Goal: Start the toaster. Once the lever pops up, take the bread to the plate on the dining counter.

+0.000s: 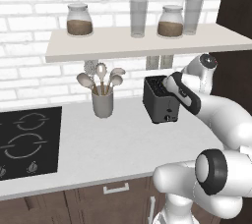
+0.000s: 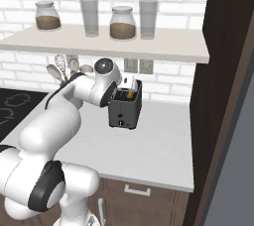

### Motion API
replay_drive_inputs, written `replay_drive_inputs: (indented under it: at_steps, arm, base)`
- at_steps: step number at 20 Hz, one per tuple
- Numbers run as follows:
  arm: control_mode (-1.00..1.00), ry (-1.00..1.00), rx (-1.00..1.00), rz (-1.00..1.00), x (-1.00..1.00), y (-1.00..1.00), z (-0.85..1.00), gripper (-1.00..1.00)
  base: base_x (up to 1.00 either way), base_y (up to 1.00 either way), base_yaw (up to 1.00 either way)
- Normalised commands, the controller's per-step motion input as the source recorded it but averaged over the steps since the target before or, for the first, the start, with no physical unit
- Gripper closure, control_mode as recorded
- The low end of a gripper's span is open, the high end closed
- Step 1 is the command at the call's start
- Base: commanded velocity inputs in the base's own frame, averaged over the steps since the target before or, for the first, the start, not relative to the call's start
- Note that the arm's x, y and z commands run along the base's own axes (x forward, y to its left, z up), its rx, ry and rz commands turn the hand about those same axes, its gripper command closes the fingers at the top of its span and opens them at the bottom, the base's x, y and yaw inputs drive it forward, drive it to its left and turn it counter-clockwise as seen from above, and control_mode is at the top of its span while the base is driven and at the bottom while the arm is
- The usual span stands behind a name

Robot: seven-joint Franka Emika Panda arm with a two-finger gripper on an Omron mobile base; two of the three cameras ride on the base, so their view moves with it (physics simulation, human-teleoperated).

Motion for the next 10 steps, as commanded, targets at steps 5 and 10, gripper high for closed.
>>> replay_drive_inputs:
  at_steps: [5,10]
  arm:
    - [-1.0,0.0,0.0,0.0,0.0,0.0,0.0,-1.0]
    - [-1.0,0.0,0.0,0.0,0.0,0.0,0.0,-1.0]
  base:
    - [0.0,0.0,0.0]
    - [0.0,0.0,0.0]
